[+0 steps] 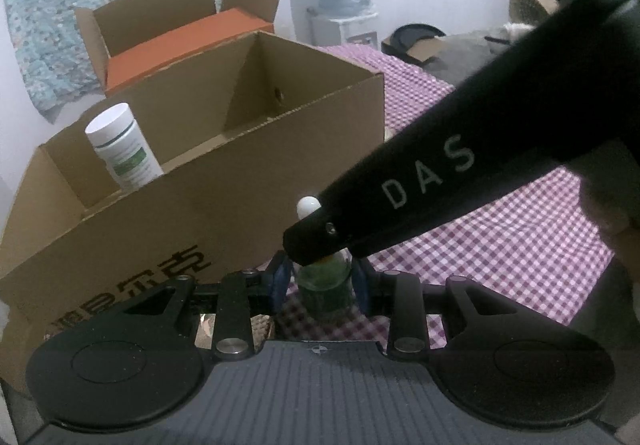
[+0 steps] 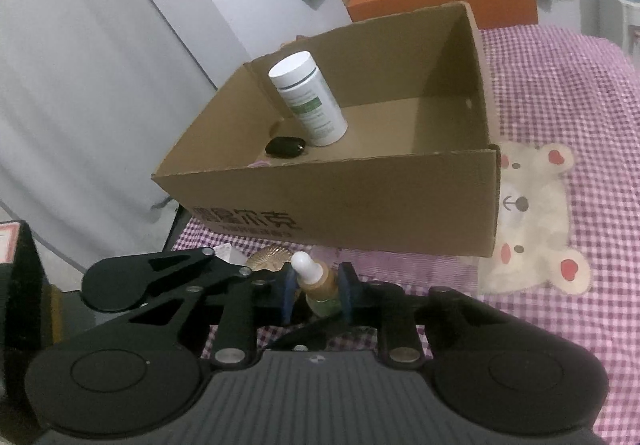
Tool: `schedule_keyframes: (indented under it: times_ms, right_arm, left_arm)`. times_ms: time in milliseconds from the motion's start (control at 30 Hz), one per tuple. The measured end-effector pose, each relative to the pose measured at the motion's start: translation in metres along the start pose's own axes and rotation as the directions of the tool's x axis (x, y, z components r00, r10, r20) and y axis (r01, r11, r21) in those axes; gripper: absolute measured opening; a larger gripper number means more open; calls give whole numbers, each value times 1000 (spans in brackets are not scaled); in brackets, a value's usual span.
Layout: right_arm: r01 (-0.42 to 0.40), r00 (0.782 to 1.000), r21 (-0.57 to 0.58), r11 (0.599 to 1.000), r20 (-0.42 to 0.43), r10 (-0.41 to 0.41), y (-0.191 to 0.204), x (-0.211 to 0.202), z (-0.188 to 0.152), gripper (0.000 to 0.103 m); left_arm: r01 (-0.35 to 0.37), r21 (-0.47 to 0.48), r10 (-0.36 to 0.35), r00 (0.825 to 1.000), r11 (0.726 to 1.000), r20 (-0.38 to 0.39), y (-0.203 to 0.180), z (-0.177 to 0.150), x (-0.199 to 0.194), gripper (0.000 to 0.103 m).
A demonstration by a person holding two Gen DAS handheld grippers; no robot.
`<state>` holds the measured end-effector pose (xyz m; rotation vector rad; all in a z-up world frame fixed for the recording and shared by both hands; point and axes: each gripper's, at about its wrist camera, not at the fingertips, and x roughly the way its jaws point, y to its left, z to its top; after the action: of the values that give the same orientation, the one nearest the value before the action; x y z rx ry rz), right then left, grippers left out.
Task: Organize rigid objects
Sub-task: 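Close the right gripper on the green dropper bottle and lift, then carry the dropper bottle into the box and open the right gripper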
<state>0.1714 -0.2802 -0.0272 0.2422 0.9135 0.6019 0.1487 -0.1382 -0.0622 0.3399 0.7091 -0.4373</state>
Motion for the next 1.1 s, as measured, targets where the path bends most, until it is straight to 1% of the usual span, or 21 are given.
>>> schedule_keyframes:
  times_ms: [133,333,500,700,800,933,1033,1100]
  right_arm:
    - [2,1000,-4,1000,1,-2,0,1,1,24]
    - [11,1000,-20,1000,5,-11,3,-1,1,22]
    - [17,1000,-45,999,15,-16,13,-9,2,22]
    - [23,999,-105,994,43,-19,37,-30,11,22]
    - [17,998,-145,989,66,-7,53,-45,23,22]
    - [2,995,-203,979,95,18,73,-61,49,22]
    - [-4,995,-228,974,96,26,82,-63,73,22]
    - [-11,996,-226,974,88,32,83,-59,91,22]
  left_arm:
    - [-4,16,4,1000,1000,6,-1,0,5,33]
    - [-14,21,14,1000,1000,14,-5,-3,-3,32]
    - [-14,4,14,999,1000,38,-5,-2,-19,31]
    - [-27,-24,29,996,999,86,0,9,-54,31]
    - [-31,-43,36,992,999,122,9,20,-75,31]
    - [-26,-71,37,988,997,150,28,44,-95,31]
    - [-15,-87,28,989,996,146,43,64,-96,31]
    - [-13,-95,26,990,995,136,51,76,-89,31]
